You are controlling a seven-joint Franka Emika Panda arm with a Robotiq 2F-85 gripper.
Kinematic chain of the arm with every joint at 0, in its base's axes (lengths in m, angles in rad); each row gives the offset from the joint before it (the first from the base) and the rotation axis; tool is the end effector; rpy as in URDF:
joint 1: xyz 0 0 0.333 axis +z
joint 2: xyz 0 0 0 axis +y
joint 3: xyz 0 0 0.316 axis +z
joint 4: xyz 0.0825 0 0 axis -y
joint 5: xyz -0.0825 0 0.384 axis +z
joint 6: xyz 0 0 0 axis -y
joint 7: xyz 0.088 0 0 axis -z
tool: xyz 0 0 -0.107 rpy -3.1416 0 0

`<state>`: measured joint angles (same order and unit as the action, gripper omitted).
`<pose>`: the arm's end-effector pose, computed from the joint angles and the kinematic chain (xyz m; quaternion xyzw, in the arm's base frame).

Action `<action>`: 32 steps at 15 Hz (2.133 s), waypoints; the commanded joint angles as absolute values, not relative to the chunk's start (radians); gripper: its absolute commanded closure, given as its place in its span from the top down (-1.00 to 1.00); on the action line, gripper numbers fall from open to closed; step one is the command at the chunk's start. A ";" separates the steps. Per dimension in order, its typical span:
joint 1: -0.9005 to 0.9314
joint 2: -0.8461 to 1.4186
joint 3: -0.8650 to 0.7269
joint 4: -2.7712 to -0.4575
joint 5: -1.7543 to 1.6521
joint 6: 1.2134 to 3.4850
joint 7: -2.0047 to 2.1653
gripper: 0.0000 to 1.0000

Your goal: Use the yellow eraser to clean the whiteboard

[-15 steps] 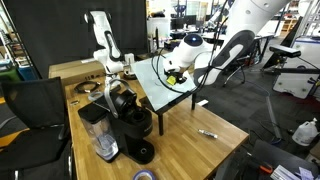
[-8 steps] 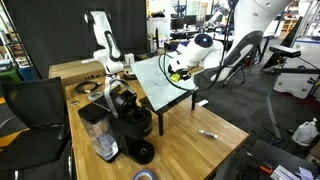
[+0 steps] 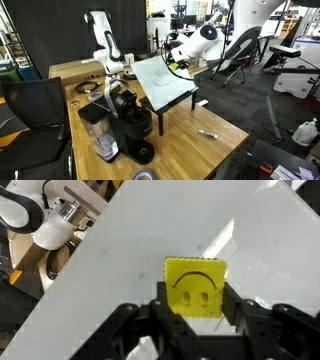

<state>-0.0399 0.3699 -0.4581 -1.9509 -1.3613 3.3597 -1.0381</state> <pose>0.5902 -0.1745 0.3585 0.4482 0.7843 0.0825 0.4210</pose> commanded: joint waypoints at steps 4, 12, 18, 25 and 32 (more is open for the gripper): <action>0.063 0.524 -0.594 -1.884 -1.188 3.489 -1.044 -0.43; 0.032 0.548 -0.465 -1.909 -0.919 3.453 -1.193 -0.43; 0.027 0.551 -0.437 -1.923 -0.843 3.460 -1.273 -0.43; 0.023 0.546 -0.398 -1.936 -0.786 3.459 -1.355 -0.43; 0.029 0.545 -0.364 -1.949 -0.726 3.458 -1.442 -0.43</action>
<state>0.0419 0.5405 -0.3947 -1.9403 -0.7691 3.4521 -1.3784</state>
